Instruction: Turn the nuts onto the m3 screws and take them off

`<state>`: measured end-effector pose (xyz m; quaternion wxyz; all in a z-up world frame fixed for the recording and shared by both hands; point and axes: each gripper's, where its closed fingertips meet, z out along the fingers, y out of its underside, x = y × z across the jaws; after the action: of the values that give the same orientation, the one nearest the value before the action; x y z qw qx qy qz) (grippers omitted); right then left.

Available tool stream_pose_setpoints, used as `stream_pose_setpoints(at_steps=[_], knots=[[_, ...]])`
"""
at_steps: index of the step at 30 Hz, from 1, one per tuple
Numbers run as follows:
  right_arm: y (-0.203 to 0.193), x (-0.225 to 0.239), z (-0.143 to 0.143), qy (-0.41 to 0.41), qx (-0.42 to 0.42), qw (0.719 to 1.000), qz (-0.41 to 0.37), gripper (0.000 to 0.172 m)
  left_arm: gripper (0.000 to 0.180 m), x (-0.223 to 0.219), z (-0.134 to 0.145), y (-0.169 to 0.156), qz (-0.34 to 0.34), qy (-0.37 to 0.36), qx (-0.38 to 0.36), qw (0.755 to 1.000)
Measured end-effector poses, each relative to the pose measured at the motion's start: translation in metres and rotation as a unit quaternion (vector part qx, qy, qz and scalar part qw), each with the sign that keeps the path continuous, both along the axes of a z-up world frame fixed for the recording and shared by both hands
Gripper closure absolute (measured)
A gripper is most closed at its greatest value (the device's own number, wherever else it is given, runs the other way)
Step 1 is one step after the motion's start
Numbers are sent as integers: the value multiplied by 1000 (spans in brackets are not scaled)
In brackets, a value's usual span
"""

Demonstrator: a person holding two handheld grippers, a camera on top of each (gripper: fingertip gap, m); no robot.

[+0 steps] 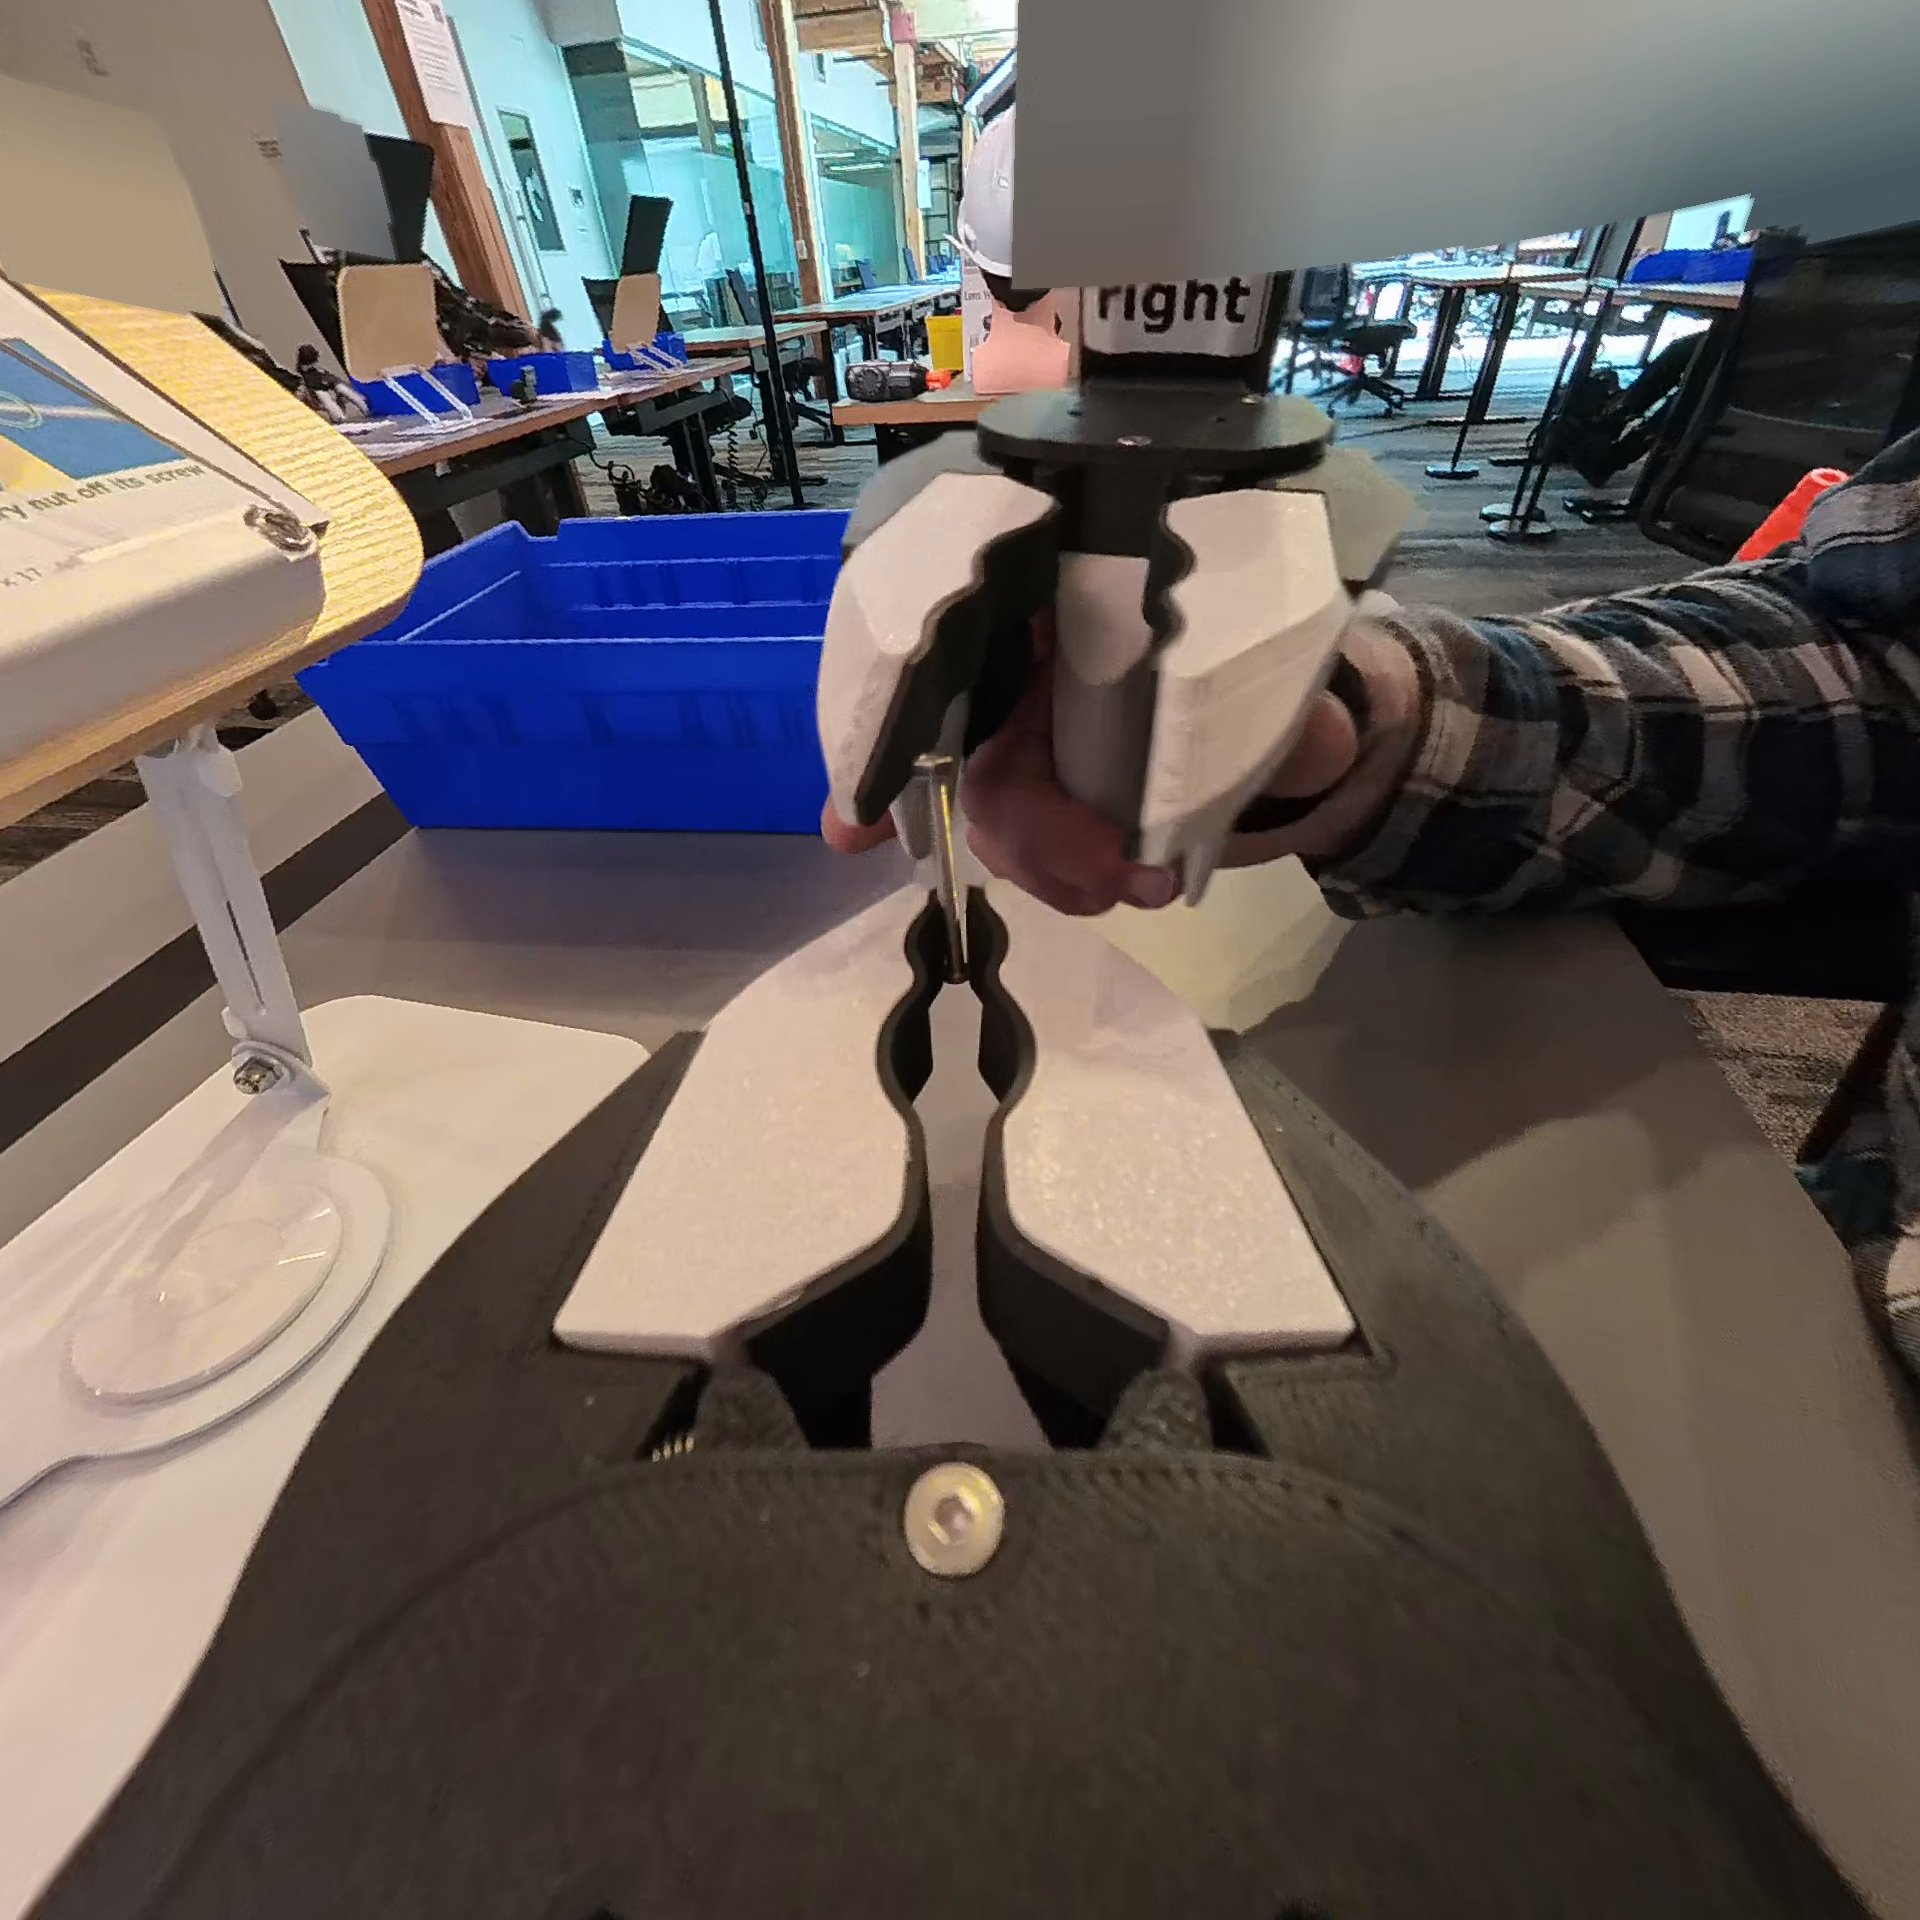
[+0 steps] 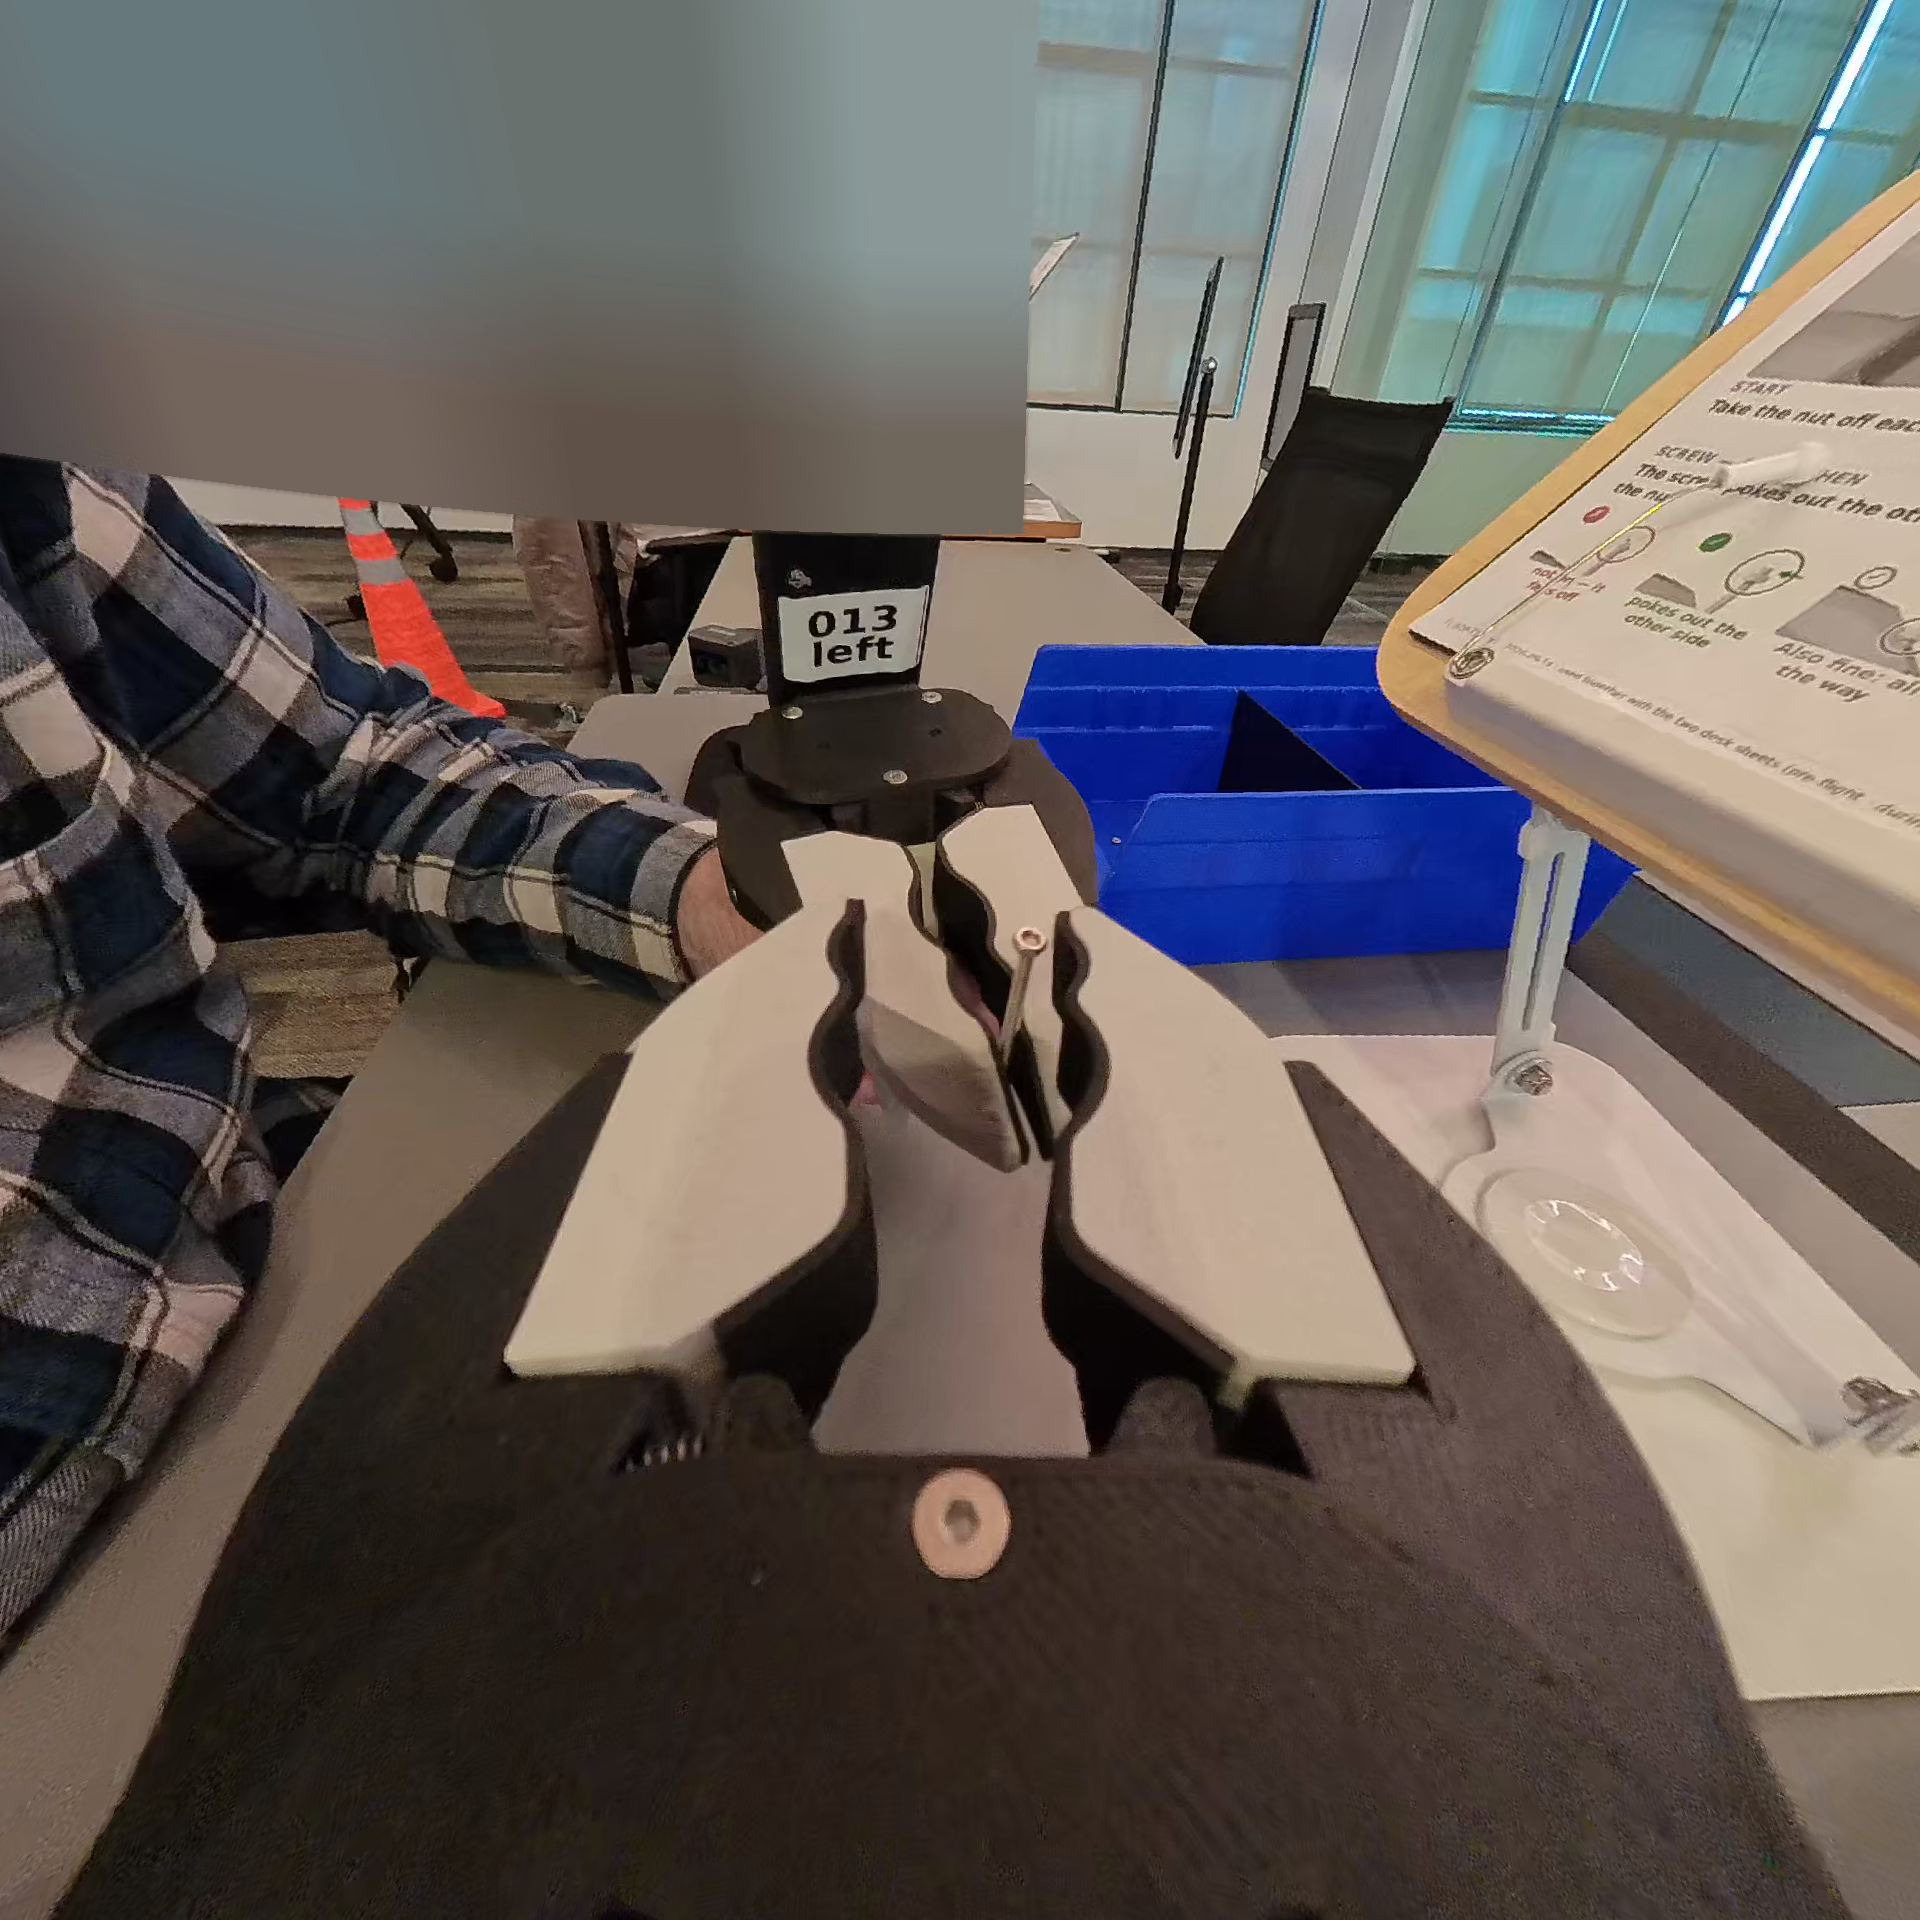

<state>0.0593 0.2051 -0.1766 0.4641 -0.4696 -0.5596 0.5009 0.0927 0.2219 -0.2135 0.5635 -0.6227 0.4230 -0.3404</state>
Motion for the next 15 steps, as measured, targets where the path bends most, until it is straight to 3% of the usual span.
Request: stream_pose_setpoints(at_steps=[6, 15], knots=[[0, 7, 2, -15, 15, 999, 31, 160, 177, 4, -1, -9, -31, 9, 1, 999], [-2, 7, 1, -20, 23, 999, 33, 166, 177, 5, -1, -11, -35, 12, 8, 999]])
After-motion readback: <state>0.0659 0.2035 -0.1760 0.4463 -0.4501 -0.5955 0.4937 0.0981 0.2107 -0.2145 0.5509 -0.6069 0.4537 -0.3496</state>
